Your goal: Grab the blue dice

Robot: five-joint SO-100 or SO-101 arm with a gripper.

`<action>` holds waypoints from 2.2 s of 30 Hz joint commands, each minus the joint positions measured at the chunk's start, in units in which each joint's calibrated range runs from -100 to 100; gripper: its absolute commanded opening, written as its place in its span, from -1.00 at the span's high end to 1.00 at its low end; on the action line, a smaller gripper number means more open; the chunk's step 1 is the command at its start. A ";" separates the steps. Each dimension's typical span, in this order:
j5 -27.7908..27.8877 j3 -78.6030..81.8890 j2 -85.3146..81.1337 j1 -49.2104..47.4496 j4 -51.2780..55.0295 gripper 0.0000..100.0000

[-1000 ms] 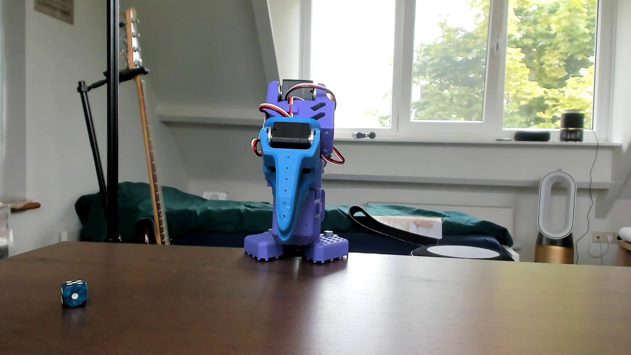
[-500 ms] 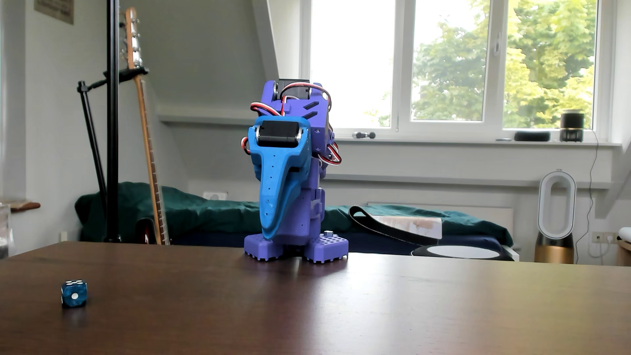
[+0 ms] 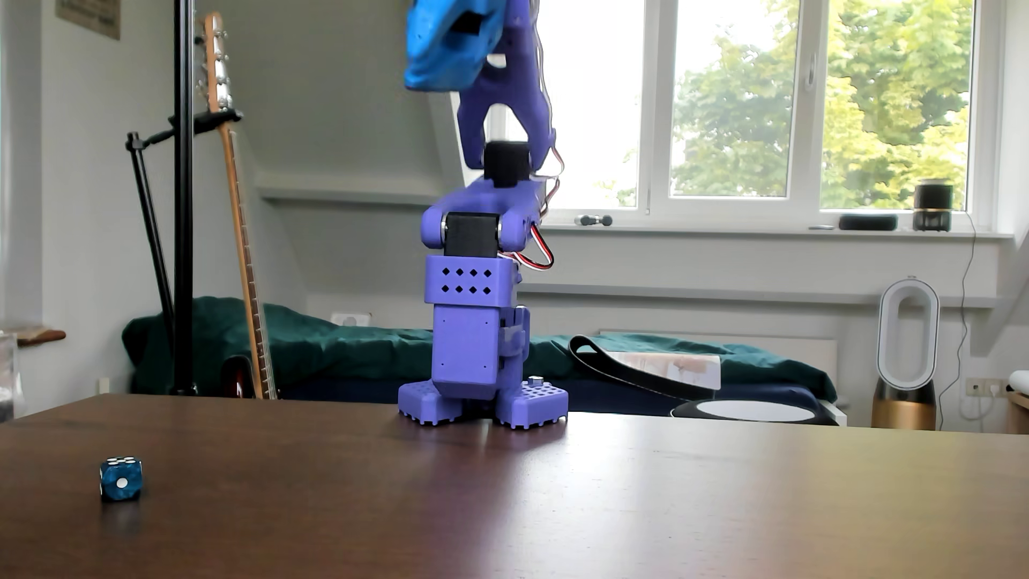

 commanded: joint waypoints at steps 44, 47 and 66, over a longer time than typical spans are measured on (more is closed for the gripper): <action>5.95 -1.49 56.82 23.91 -14.07 0.60; 5.95 -0.31 57.07 23.99 -14.15 0.60; 6.06 0.95 57.91 22.03 -20.74 0.60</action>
